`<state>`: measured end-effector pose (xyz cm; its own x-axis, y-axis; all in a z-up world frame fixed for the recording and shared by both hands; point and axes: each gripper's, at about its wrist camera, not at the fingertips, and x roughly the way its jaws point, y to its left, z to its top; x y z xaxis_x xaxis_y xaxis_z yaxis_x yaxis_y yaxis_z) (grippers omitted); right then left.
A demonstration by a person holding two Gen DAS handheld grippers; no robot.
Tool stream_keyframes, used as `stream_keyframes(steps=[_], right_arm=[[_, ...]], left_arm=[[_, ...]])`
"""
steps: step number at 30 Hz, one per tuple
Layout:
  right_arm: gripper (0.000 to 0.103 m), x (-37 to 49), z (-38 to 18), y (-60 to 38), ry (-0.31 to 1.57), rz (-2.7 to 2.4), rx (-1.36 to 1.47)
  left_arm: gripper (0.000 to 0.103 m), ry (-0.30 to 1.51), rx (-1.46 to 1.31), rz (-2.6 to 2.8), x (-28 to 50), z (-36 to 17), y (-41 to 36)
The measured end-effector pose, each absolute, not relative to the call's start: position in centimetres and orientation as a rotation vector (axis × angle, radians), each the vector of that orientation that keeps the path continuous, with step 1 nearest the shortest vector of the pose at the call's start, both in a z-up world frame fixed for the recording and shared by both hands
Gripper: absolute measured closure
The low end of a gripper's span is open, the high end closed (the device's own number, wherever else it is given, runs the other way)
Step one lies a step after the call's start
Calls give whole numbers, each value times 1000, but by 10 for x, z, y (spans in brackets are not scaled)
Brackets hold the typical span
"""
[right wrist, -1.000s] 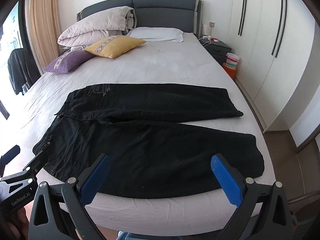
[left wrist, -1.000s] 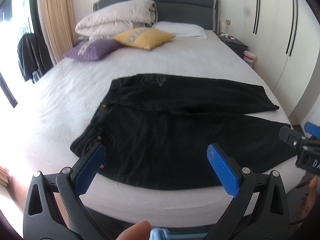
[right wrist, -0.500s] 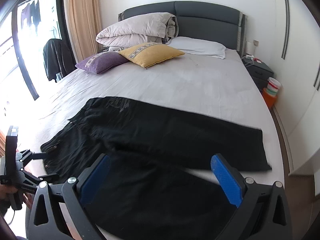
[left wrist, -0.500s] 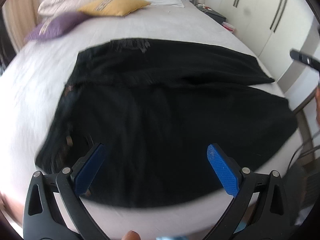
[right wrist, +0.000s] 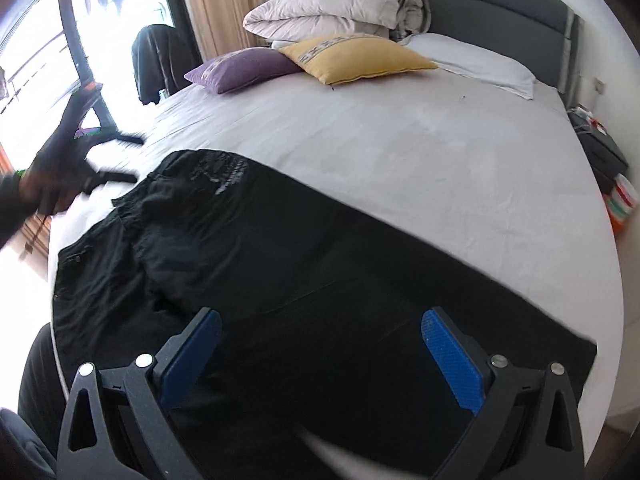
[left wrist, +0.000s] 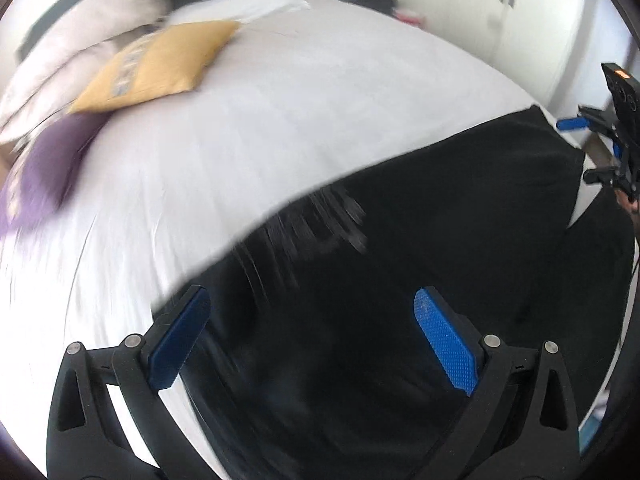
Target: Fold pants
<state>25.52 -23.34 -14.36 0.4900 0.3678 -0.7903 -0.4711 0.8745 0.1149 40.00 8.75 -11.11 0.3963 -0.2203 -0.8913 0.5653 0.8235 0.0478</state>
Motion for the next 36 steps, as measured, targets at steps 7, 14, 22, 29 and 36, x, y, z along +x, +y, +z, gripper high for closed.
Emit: stream_keyframes(steps=[7,14,22,29,36], right_arm=[[0,303,-163,-250,960,589,-138],[0,329,-179,-259,992,667,-131],[0,348,-187,-265,1001,643,-165],[0,361,-190,-265,1005,672,-263],[25,381,-204,-258,1079,704,-337]], left_arm=[[6,1198,466,-636,492,-155,76],[31,1307,444,-690,539,-186,87],[86,1321,454,-743,552,-195,82],[94,1137,548,-685,526,-172,85],[95,858,674,-640,451,-163,83]])
